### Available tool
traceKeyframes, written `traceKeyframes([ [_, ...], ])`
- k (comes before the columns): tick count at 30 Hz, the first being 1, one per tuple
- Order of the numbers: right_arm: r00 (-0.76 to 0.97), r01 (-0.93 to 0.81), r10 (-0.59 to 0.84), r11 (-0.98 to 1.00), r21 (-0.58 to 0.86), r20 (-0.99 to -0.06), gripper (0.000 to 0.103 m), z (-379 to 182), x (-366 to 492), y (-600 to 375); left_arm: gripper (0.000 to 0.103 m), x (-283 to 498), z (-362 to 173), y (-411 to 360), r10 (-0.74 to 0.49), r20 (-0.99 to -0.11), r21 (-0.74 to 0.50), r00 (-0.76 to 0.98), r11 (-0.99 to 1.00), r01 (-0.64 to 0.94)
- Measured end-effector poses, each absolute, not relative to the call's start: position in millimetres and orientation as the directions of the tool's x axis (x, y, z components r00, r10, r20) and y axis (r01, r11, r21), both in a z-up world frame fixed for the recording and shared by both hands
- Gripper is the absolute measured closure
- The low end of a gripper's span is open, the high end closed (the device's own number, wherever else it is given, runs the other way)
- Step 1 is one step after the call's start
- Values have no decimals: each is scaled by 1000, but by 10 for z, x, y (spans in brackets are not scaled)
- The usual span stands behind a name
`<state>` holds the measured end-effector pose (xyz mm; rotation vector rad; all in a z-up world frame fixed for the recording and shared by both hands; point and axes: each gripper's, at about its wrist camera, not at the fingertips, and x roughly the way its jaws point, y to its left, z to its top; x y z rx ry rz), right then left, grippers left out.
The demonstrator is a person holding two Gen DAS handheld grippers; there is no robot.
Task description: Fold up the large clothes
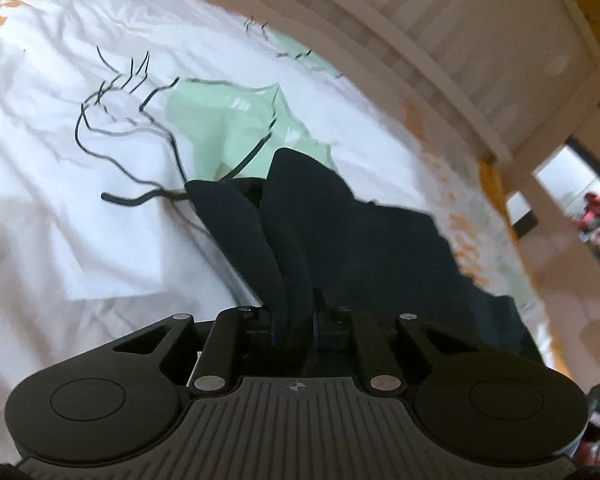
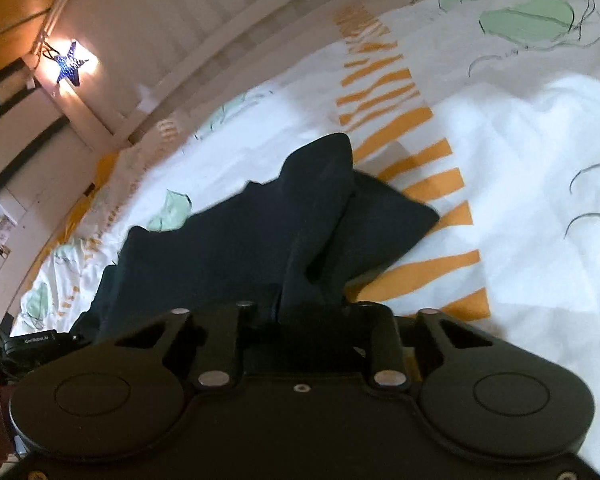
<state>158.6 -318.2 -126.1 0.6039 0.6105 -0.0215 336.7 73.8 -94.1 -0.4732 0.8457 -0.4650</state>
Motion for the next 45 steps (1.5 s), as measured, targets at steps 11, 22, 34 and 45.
traceKeyframes([
  [11, 854, 163, 172, 808, 566, -491, 75, -606, 1123, -2951, 92, 2872, -451, 792, -658, -507, -670, 556, 707, 226],
  [22, 823, 185, 174, 818, 545, -541, 81, -378, 110, -2830, 92, 1939, -440, 1111, -689, -523, -684, 502, 691, 234],
  [34, 783, 370, -112, 875, 314, -611, 24, -690, -63, -2792, 64, 1838, -638, 1160, -325, -665, -337, 672, 934, 117],
  [45, 870, 311, -167, 916, 254, -463, 1, -704, -209, -2619, 11, 1319, -24, 292, -400, -505, -195, 765, 916, 350],
])
